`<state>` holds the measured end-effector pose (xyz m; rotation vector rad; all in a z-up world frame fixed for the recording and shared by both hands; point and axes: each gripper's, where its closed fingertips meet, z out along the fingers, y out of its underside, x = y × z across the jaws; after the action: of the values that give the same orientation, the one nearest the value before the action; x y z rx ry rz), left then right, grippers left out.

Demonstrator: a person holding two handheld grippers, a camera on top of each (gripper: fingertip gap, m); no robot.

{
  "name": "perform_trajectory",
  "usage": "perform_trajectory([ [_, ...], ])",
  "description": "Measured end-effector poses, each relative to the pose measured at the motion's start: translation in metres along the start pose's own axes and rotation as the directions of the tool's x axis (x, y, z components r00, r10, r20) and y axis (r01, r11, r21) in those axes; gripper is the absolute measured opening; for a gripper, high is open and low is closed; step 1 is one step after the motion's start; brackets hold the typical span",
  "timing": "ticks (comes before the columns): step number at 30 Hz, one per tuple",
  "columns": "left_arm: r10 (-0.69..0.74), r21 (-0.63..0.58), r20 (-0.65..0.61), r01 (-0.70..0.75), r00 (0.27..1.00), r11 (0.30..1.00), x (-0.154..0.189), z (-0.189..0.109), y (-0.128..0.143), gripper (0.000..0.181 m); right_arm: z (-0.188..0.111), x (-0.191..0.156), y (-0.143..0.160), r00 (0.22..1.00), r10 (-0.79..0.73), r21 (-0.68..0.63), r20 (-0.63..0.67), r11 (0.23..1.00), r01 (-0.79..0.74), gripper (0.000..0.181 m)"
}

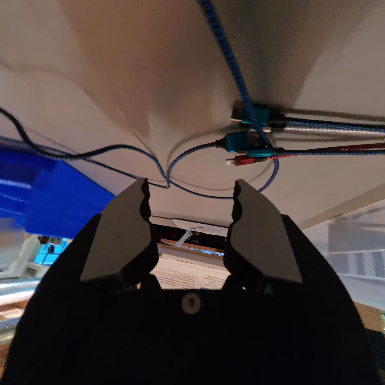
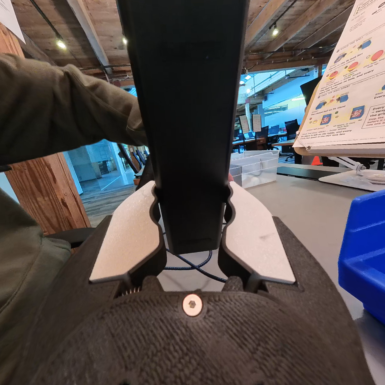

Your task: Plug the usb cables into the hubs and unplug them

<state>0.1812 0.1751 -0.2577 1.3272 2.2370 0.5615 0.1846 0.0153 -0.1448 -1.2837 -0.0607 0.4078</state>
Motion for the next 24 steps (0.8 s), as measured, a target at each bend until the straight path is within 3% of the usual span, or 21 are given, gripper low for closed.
perform_trajectory([
  [6,0.155,0.037,-0.075,-0.153,0.985,0.988,0.011,0.012,-0.010,0.076,-0.001,0.000,-0.001,1.000,0.019,0.008,0.015,1.000,-0.019,0.060],
  [12,0.212,0.080,-0.160,-0.201,0.964,0.976,0.012,0.021,-0.013,0.062,-0.002,0.000,-0.002,0.999,0.030,0.015,0.026,0.999,-0.030,0.060],
  [15,0.184,0.110,-0.158,-0.168,0.970,0.980,0.000,0.023,-0.016,0.037,-0.002,0.002,-0.003,0.999,0.041,0.025,0.025,0.999,-0.042,0.060],
  [17,0.136,0.108,-0.181,-0.118,0.974,0.987,-0.005,0.024,-0.017,0.014,-0.003,0.003,-0.004,0.999,0.046,0.033,0.022,0.998,-0.047,0.060],
  [20,0.042,0.110,-0.227,-0.017,0.973,0.994,-0.007,0.025,-0.018,0.002,-0.004,0.003,-0.004,0.999,0.047,0.036,0.023,0.998,-0.048,0.060],
  [22,-0.147,0.091,-0.278,0.178,0.949,0.980,-0.006,0.025,-0.017,0.002,-0.004,0.003,-0.004,0.999,0.047,0.037,0.023,0.998,-0.048,0.060],
  [24,-0.389,0.029,-0.307,0.417,0.869,0.909,-0.003,0.026,-0.003,0.002,-0.004,0.003,-0.005,0.999,0.047,0.040,0.021,0.998,-0.048,0.060],
])
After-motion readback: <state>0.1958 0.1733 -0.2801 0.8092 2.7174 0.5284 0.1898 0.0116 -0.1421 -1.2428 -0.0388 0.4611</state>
